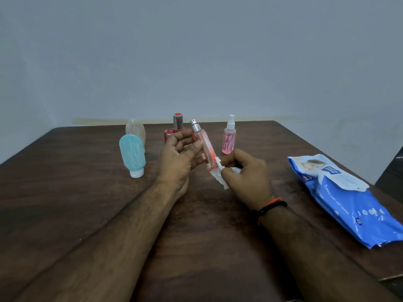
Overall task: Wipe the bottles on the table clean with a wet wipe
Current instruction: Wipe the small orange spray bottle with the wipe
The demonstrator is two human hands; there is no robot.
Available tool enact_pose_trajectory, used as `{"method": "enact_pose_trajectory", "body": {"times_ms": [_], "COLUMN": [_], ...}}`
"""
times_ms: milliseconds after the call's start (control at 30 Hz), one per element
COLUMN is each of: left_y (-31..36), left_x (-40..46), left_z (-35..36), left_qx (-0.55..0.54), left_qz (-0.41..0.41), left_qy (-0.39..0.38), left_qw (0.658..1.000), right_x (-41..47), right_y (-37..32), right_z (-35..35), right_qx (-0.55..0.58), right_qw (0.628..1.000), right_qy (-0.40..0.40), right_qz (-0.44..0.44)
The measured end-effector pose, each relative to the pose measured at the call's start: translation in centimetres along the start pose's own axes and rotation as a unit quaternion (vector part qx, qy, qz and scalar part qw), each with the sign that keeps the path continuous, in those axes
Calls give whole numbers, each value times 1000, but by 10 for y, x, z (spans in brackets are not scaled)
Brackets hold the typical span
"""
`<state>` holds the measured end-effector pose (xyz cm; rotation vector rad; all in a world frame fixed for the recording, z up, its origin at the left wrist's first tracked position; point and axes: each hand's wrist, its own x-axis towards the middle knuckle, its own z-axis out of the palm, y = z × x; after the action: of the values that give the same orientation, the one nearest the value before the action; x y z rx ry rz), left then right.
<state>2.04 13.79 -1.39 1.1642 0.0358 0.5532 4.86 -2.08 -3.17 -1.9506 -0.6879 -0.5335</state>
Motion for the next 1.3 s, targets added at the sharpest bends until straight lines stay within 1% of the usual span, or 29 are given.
{"method": "enact_pose_trajectory", "body": {"times_ms": [200, 400, 500, 567, 700, 833, 933, 1067, 1167, 1300], "left_y": [1, 5, 5, 4, 0, -3, -2, 3, 4, 3], "left_x": [3, 2, 2, -1, -6, -6, -9, -5, -3, -3], "left_z": [2, 1, 0, 1, 3, 0, 0, -2, -3, -1], "left_qx": [-18, -1, 1, 13, 46, 89, 72, 25, 12, 15], "left_qz": [7, 1, 5, 5, -10, -21, -18, -19, -21, -14], "left_qy": [18, 3, -8, -22, -73, -117, -101, -72, -45, -54], "left_qw": [1000, 1000, 1000, 1000, 996, 989, 992, 997, 999, 998], "right_x": [-2, -1, 1, 2, 5, 7, 6, 5, 4, 3], "right_y": [-7, -9, -6, -7, -6, -7, -8, -6, -4, -3], "right_z": [-1, -1, 0, 1, -2, -6, -5, -2, 1, 0], "right_qx": [20, -2, -20, -22, -10, -14, -1, -17, -24, -38], "right_qw": [998, 994, 992, 991, 987, 987, 988, 992, 994, 996], "right_qy": [16, 47, 55, 56, 81, 90, 78, 36, 4, 14], "right_qz": [-51, -102, -111, -119, -136, -136, -134, -119, -107, -83]}}
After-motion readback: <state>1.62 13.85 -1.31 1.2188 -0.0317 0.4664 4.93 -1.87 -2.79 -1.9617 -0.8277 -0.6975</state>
